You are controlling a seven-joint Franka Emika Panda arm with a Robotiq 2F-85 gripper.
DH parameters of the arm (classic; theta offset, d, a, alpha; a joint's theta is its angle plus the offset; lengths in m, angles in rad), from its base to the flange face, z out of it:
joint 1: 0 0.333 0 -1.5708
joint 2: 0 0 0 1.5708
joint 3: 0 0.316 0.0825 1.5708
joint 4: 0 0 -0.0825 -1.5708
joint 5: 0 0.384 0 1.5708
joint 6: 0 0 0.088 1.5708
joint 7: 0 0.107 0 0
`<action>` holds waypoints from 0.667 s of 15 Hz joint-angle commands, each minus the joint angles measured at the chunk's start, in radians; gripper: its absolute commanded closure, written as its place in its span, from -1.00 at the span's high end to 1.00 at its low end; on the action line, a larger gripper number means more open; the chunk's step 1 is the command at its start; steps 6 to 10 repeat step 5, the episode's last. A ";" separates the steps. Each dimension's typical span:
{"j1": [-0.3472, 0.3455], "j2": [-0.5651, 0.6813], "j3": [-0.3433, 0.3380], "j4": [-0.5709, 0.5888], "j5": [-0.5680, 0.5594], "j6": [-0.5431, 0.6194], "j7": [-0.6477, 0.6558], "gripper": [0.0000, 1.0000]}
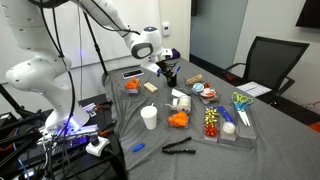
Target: Sift a pen from the table to the cup
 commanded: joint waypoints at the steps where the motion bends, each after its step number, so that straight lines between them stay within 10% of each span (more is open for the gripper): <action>1: 0.146 -0.097 -0.157 -0.031 0.074 -0.083 -0.098 1.00; 5: 0.295 -0.130 -0.327 -0.033 0.069 -0.139 -0.144 1.00; 10: 0.295 -0.130 -0.327 -0.033 0.069 -0.139 -0.144 1.00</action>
